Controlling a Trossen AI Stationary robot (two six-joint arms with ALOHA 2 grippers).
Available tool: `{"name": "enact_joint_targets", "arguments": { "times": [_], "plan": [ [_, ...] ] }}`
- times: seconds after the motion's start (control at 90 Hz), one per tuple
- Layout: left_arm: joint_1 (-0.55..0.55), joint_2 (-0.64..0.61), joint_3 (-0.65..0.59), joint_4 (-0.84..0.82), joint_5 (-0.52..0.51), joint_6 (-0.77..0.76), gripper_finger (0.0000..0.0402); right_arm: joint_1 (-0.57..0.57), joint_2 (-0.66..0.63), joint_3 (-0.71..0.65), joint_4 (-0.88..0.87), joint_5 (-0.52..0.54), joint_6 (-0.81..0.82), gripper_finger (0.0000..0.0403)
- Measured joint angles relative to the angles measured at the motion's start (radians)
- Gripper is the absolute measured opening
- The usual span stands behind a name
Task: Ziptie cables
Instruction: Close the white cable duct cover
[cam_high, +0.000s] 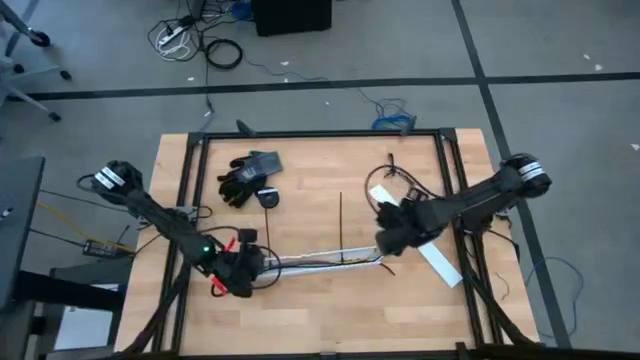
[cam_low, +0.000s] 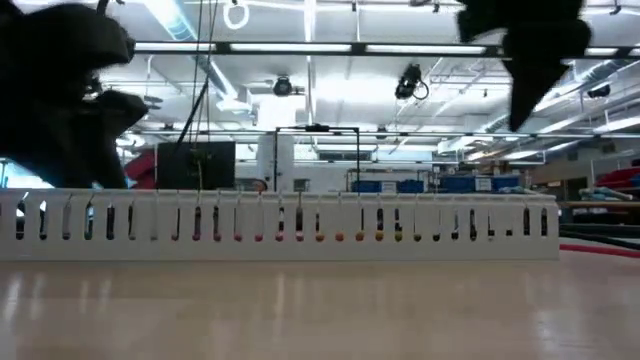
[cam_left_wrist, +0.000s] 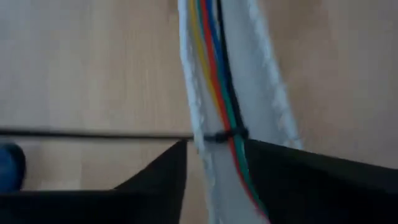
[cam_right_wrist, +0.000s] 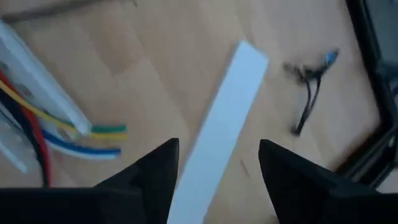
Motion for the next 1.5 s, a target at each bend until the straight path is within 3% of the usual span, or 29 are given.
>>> {"name": "enact_joint_targets", "arguments": {
  "times": [0.133,0.344,0.544,0.756,1.2,1.5],
  "plan": [
    [-0.002,-0.028,0.129,-0.165,-0.072,0.029,0.0196,0.036,-0.06,-0.114,0.016,-0.002,0.074,0.022],
    [-0.001,-0.033,0.318,-0.37,-0.205,0.093,0.0199,0.037,-0.067,-0.17,0.14,-0.004,0.022,0.0217],
    [0.053,-0.054,0.367,-0.565,-0.319,0.008,0.0199,-0.03,-0.067,-0.171,0.119,-0.003,0.049,0.0218],
    [0.209,-0.125,0.325,-0.455,-0.32,0.185,0.0199,-0.065,-0.067,-0.171,0.105,0.019,-0.027,0.0218],
    [0.617,-0.194,0.267,0.067,0.109,0.747,0.02,-0.159,-0.067,-0.171,0.109,-0.01,0.03,0.0236],
    [0.975,-0.191,0.282,0.102,0.353,0.768,0.02,-0.297,-0.067,-0.171,0.105,-0.122,-0.022,0.0307]
  ]
}}
